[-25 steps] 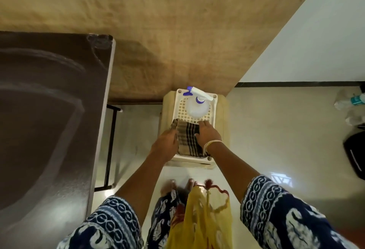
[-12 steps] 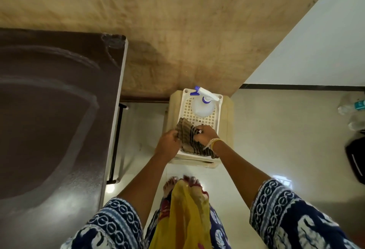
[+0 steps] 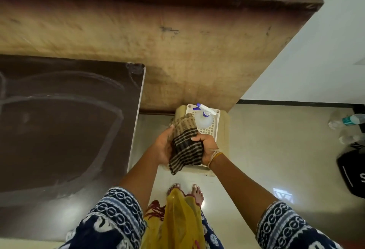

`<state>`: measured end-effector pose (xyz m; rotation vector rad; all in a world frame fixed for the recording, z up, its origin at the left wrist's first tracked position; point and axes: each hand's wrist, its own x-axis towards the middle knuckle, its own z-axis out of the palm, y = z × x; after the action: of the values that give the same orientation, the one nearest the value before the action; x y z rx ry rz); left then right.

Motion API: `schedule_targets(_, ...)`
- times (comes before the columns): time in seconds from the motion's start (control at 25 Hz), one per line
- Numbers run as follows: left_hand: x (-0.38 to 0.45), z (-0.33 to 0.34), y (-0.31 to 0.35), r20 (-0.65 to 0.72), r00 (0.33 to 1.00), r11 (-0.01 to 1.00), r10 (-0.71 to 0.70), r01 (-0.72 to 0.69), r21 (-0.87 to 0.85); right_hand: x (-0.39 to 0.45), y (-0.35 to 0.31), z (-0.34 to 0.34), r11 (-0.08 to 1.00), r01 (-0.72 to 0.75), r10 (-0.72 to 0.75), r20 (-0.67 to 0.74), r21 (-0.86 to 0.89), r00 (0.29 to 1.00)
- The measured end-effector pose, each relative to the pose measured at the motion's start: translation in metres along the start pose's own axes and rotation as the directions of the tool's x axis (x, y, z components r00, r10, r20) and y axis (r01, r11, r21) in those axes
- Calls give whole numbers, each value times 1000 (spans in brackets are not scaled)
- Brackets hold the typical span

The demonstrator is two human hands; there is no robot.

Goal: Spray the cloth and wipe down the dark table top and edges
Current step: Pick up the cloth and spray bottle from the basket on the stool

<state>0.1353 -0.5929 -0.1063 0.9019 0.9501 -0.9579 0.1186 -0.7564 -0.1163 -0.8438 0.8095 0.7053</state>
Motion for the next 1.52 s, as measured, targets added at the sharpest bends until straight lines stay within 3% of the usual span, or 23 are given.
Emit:
schedule_targets(0.12, -11, 3, 5, 5, 998, 997, 69, -69, 15, -12, -7, 19, 995, 94, -94, 11, -14, 995)
schedule_targets(0.28, -6, 5, 4, -54, 987, 987, 153, -149, 65, 0, -12, 19, 979, 173, -185, -113, -107, 976)
schedule_targets(0.48, 11, 17, 0, -131, 974, 978, 182, -165, 130, 28, -30, -5, 953, 67, -169, -337, -296, 926)
schedule_targets(0.68, 60, -1, 1, -224, 958, 980, 178, -151, 132, 77, -44, -33, 856, 67, -335, -452, -512, 826)
schedule_targets(0.76, 84, -12, -2, -278, 940, 979, 196, -173, 106, 96, -48, -39, 776, 110, -440, -408, -621, 800)
schedule_targets(0.84, 104, -20, -8, -331, 925, 982, 187, -169, 85, 117, -54, -46, 628, 199, -568, -268, -752, 778)
schedule_targets(0.96, 134, -30, -18, -387, 906, 985, 172, -165, 51, 145, -62, -53, 404, 195, -633, -119, -894, 765)
schedule_targets(1.08, 150, -34, -20, -401, 901, 986, 167, -163, 43, 157, -66, -58, 378, 200, -650, -105, -904, 753)
schedule_targets(1.24, 141, -27, -17, -404, 897, 983, 180, -182, 35, 139, -67, -62, 320, 197, -608, -42, -927, 793)
schedule_targets(1.52, 69, 3, -10, -317, 917, 960, 242, -273, -59, 33, -70, -33, 232, 310, -484, 167, -922, 859)
